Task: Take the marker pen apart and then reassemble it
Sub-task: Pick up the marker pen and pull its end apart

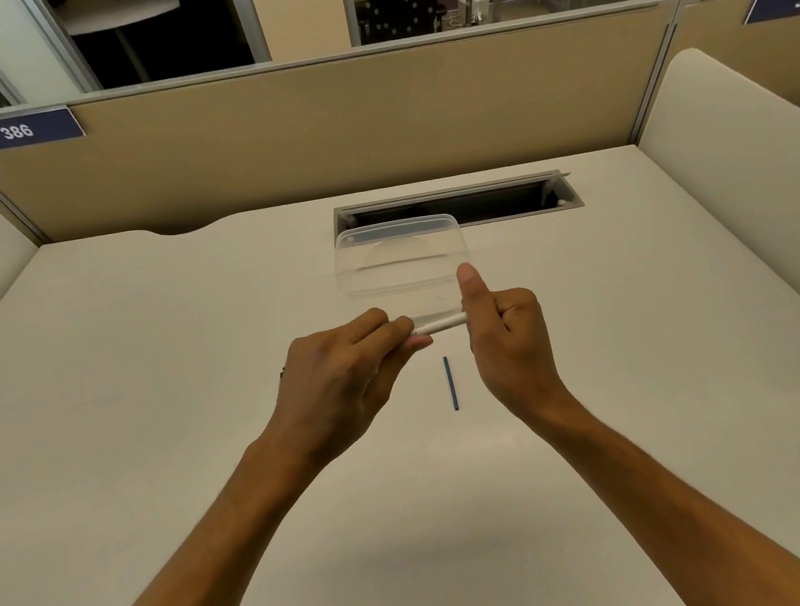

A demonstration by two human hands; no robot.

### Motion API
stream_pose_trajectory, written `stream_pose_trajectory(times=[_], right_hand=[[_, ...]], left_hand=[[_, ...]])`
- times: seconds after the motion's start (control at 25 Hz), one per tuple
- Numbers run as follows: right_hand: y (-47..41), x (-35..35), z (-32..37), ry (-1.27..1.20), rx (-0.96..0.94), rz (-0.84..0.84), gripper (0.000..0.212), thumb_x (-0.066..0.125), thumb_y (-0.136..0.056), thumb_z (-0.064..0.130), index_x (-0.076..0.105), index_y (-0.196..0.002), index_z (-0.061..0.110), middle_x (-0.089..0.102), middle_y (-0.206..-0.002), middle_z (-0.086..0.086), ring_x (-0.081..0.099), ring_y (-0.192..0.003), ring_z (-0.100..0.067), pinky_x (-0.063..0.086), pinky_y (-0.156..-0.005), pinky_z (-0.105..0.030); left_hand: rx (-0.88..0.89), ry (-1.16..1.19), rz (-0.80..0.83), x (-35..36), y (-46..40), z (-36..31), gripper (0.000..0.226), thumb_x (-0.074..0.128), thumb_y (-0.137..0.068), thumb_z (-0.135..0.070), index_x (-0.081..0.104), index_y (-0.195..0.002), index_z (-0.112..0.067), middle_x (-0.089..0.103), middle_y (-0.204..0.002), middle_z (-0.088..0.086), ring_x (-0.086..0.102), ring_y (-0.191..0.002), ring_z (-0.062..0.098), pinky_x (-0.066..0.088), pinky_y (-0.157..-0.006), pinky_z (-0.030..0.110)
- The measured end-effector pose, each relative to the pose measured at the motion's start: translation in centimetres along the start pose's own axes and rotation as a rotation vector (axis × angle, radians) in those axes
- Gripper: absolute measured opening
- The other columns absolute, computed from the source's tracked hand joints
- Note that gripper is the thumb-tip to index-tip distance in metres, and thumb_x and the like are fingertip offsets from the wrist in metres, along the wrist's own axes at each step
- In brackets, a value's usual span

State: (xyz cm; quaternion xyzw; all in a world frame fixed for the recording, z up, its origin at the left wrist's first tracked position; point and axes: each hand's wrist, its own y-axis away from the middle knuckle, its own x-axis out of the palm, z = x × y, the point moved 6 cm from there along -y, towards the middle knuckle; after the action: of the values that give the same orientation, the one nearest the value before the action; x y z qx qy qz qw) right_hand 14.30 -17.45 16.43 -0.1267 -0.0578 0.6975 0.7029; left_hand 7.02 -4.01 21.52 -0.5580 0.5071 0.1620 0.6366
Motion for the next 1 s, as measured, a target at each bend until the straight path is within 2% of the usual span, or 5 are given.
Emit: stream_pose_trajectory(times=[0.2,0.32,0.56,0.8,1.0], right_hand=[[0.0,-0.1,1.9,-0.053,-0.127,0.023,0.058,0.045,-0.099,0.026,0.044,-0.052,-0.008,0.041,-0.039,0.011,0.04,-0.039,-0.007,0.032,-0.042,-0.012],[0.3,-0.2,3.4,-0.062,-0.242,0.031,0.057,0.045,-0.098,0.027,0.041,-0.045,0.006,0.042,-0.04,0.01,0.039,-0.038,-0.007,0.028,-0.041,-0.012],[2.0,-0.8,9.2,0.138,-1.067,-0.02,0.041,0.033,-0.104,0.026,0.038,-0.065,0.015,0.039,-0.036,-0.009,0.035,-0.048,-0.016,0.024,-0.049,-0.011],[-0.2,-0.3,4.7,0.043,-0.31,-0.055,0.055,0.045,-0.1,0.023,0.037,-0.046,0.019,0.037,-0.039,0.009,0.04,-0.038,-0.011,0.028,-0.038,-0.014],[-0.5,0.6,2.2,-0.05,0.06,0.04,0.05,0.045,-0.099,0.031,0.043,-0.052,0.015,0.046,-0.038,0.017,0.048,-0.04,0.001,0.033,-0.04,-0.004]], left_hand=[[-0.206,0.409,0.119,-1.2,-1.2,0.9,0.029,0.058,-0.09,-0.034,0.076,-0.094,-0.011,0.066,-0.061,0.0,0.05,-0.048,0.012,0.04,-0.046,0.023],[-0.337,0.675,0.278,-1.7,-1.9,1.6,0.035,0.058,-0.084,-0.043,0.077,-0.084,-0.013,0.059,-0.053,0.0,0.043,-0.046,0.01,0.039,-0.046,0.023],[-0.431,1.032,0.743,-1.5,-1.6,1.5,0.036,0.058,-0.087,-0.043,0.071,-0.072,-0.013,0.049,-0.049,-0.006,0.035,-0.043,0.009,0.031,-0.042,0.016],[-0.134,0.365,0.126,-2.3,-2.5,0.4,0.031,0.067,-0.085,-0.037,0.071,-0.105,-0.014,0.07,-0.082,-0.003,0.06,-0.06,0.009,0.05,-0.053,0.021],[0.2,-0.085,-0.058,-2.3,-1.9,-1.6,0.02,0.071,-0.085,-0.016,0.072,-0.098,-0.001,0.073,-0.082,0.013,0.067,-0.061,0.027,0.054,-0.045,0.035]])
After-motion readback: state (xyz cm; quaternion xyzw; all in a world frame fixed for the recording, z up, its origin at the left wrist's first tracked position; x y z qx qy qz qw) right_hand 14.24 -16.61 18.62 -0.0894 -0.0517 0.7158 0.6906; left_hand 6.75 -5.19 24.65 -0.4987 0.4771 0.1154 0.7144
